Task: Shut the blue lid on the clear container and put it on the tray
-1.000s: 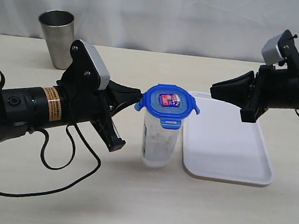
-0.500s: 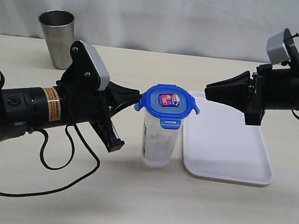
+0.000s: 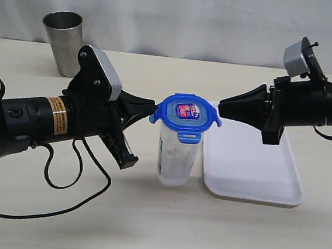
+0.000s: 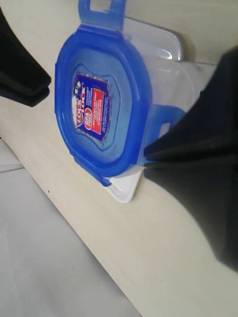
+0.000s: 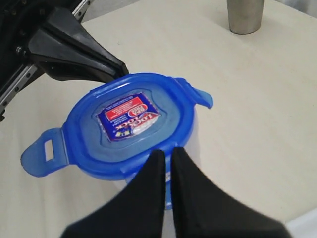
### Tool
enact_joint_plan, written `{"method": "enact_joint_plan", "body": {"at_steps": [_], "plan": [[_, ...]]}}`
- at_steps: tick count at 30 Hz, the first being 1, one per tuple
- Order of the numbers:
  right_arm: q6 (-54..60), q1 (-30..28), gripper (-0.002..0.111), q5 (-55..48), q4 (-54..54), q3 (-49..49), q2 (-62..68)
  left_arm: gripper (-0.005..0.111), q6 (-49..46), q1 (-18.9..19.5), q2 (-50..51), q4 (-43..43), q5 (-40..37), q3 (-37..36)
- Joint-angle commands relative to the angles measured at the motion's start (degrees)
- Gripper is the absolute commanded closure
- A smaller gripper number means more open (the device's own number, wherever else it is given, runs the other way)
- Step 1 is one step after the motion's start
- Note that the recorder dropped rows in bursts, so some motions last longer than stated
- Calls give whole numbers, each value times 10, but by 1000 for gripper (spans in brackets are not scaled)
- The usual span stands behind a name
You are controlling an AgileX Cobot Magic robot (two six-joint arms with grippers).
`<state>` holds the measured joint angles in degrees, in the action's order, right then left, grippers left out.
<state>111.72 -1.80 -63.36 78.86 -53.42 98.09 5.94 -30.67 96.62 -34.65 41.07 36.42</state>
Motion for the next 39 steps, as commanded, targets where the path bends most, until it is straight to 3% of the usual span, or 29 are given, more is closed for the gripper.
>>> {"method": "enact_joint_plan", "body": {"at_steps": [1,39], "plan": [[10,24,104,21,-1,2,1,107,6,0,0,0,-2,4],[46,27,104,50,16,2,1,107,33,0,0,-13,-14,4]]}}
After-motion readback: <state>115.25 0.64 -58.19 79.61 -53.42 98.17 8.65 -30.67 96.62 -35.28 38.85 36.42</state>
